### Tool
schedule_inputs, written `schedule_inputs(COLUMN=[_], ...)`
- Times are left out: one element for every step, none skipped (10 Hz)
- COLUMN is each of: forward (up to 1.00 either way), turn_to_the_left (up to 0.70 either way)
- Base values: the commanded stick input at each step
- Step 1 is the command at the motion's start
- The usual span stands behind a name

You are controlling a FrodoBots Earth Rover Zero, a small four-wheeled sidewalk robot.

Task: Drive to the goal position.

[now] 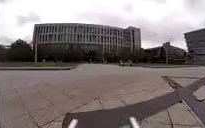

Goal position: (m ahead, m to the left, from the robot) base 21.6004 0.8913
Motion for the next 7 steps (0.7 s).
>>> schedule_inputs(forward=[1.00,1.00,1.00,1.00,1.00,1.00,1.00], turn_to_the_left=[0.00,0.00,0.00,0.00,0.00,0.00,0.00])
